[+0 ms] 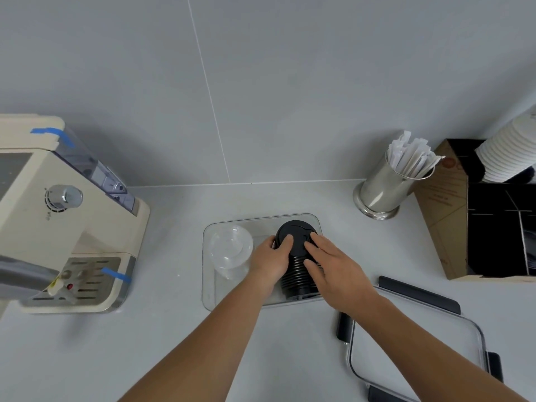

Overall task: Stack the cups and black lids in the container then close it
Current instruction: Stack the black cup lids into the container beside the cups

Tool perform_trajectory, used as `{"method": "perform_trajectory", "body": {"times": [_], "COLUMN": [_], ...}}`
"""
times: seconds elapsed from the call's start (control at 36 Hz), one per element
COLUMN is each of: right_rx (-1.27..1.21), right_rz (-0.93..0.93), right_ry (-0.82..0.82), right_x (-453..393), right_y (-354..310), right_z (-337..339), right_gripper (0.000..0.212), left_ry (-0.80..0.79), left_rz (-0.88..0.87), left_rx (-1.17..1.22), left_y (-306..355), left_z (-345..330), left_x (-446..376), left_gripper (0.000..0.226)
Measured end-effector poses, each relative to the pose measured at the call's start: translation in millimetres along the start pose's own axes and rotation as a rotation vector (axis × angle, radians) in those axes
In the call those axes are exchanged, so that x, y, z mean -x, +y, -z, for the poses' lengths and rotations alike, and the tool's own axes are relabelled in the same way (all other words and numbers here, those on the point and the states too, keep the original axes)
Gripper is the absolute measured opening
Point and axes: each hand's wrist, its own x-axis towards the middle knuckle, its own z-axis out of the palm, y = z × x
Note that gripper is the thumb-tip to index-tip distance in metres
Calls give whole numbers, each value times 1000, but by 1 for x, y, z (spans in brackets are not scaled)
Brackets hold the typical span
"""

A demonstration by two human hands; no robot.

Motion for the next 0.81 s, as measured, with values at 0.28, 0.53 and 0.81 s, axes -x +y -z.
{"method": "perform_trajectory", "body": {"times": [0.28, 0.53, 0.81], "right_rx": [-15, -18, 10], "right_rz": [44, 5, 16], "right_ry": [-166, -88, -89], "right_x": [13, 20, 21], "right_y": [12, 6, -4], "right_z": [16, 7, 12], "right_gripper": [63, 58, 56], "left_ry": [-100, -171, -135], "left_rz": [63, 50, 7], "left_rx": [-156, -157, -196], "left_y": [-19, -18, -15], "left_z": [16, 15, 20], "left_x": [19, 21, 33], "left_gripper": [40, 17, 13]}}
